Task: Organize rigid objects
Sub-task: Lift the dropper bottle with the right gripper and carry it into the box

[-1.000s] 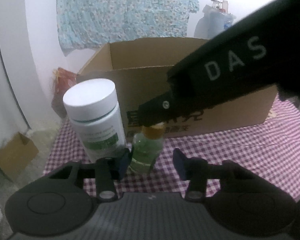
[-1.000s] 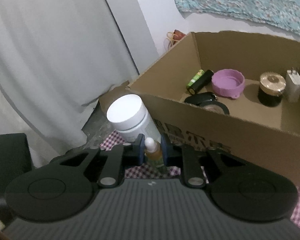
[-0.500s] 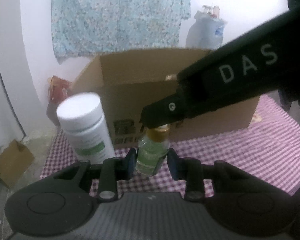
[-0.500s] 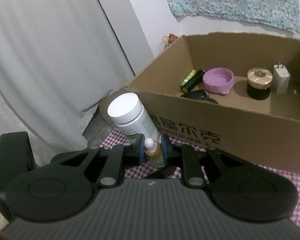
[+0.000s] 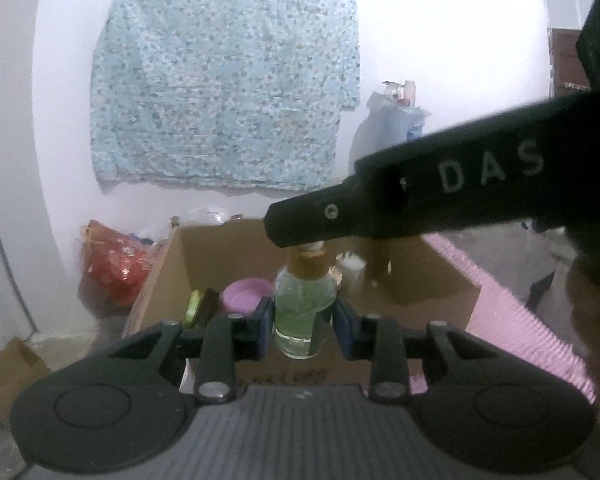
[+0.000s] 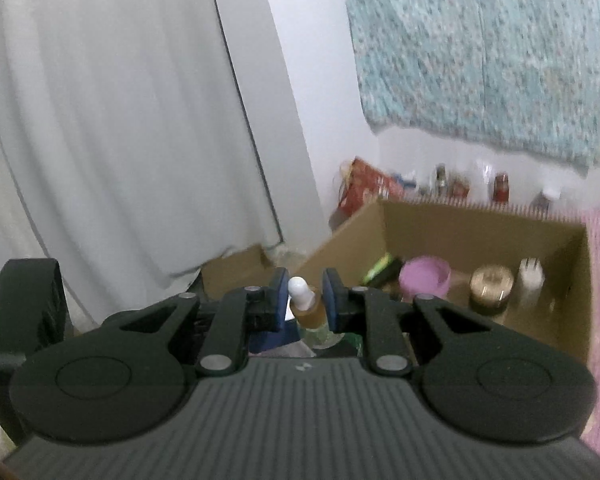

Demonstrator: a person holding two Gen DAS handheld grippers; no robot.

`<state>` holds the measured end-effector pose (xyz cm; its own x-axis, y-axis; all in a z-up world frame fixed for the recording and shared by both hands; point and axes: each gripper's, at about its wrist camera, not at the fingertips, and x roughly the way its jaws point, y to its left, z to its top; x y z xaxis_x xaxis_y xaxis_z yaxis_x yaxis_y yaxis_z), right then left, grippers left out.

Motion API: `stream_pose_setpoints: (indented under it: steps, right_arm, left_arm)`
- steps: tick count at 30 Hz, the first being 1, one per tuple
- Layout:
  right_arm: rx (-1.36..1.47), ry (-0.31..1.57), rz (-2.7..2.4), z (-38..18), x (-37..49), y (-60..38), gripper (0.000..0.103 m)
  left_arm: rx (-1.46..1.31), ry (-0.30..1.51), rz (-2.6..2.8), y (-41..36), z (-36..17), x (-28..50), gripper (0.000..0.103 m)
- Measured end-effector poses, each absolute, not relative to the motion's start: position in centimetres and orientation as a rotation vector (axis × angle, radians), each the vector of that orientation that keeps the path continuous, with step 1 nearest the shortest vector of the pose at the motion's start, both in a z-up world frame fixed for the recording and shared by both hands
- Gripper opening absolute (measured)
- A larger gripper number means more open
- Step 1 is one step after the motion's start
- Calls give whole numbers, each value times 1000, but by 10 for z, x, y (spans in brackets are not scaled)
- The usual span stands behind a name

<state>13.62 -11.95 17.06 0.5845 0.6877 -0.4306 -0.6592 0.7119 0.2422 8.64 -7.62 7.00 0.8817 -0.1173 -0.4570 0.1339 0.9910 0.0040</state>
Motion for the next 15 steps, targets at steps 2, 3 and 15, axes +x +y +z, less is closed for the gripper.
stream_pose_setpoints:
  steps: [2, 3, 15]
  right_arm:
    - [63, 528, 785, 177, 153, -120, 17]
    - [64, 536, 779, 179, 162, -120, 17]
    - [119, 782, 697, 131, 300, -119, 17]
  left_arm:
    - [21, 479, -149, -79, 73, 104, 33]
    - [1, 494, -158, -79, 74, 115, 33]
    - [-151, 787, -202, -68, 25, 237, 33]
